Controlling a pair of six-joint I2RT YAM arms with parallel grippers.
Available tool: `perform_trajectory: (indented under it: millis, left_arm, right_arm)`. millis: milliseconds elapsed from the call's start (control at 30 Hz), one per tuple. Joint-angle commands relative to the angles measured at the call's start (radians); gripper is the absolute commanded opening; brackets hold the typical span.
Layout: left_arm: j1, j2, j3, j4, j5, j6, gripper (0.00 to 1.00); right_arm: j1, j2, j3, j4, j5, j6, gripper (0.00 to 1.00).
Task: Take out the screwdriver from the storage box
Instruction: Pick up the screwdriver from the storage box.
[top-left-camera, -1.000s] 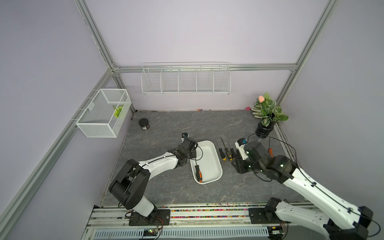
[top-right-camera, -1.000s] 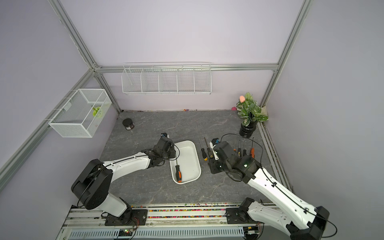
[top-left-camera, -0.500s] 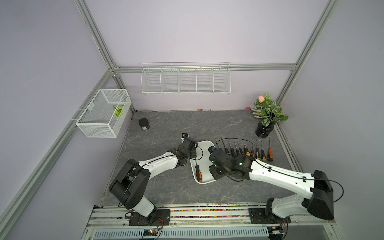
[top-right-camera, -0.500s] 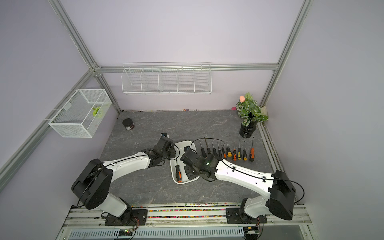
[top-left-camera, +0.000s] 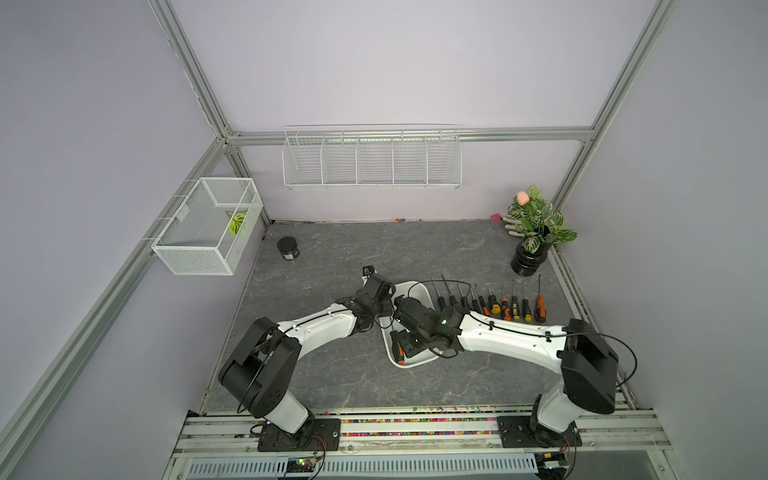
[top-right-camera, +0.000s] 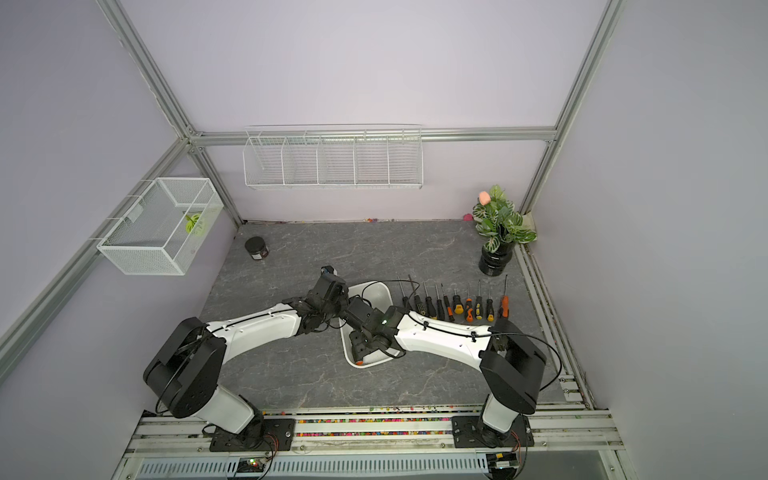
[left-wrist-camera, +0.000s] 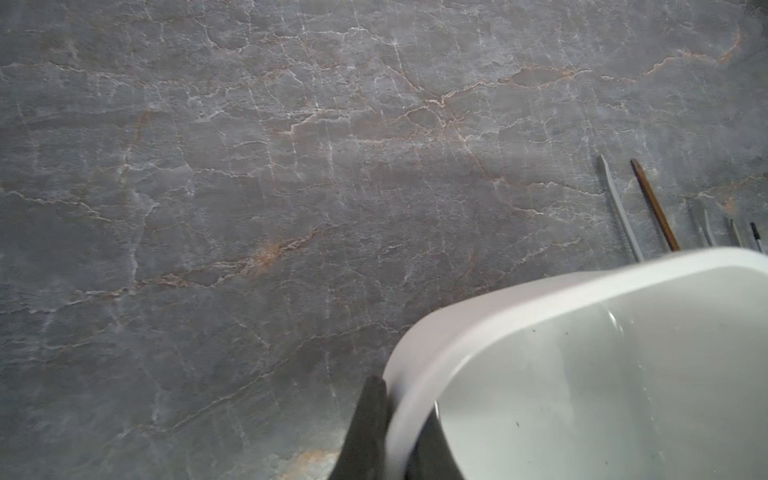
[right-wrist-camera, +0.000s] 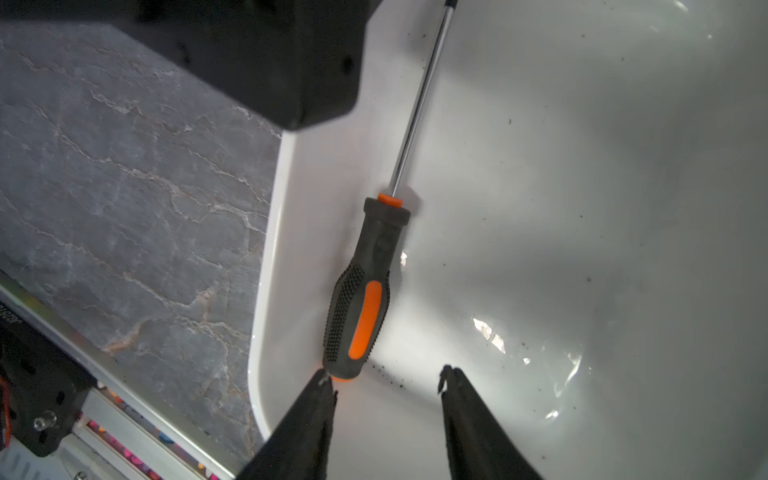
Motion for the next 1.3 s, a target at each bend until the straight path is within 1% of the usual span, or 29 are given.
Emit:
perform_trajectory:
  millis: [0, 200, 367, 633, 1000, 1267]
  left_arm:
    - [0.004, 0.019, 0.022, 0.0, -0.001, -0.006, 0.0]
    - [0.005, 0.025, 0.023, 0.003, 0.0, -0.006, 0.0]
    - [0.008, 0.024, 0.022, 0.007, 0.002, -0.008, 0.0]
    - [0.008, 0.014, 0.017, 0.012, 0.012, -0.006, 0.0]
    - [0.009, 0.012, 0.011, 0.014, 0.006, -0.012, 0.0]
    - [0.01, 0.012, 0.014, 0.017, 0.008, -0.011, 0.0]
  right_arm:
    - [-0.012, 0.033, 0.015, 0.038, -0.012, 0.004, 0.47]
    - [-0.028, 0.061, 0.008, 0.058, -0.042, 0.014, 0.47]
    - [-0.044, 0.006, -0.057, 0.082, -0.063, 0.044, 0.46]
    - [-0.045, -0.036, -0.104, 0.081, -0.088, 0.073, 0.47]
    - [-0.039, 0.073, -0.005, 0.052, -0.103, 0.044, 0.46]
    - [-0.053, 0.142, 0.056, 0.016, -0.101, 0.037, 0.46]
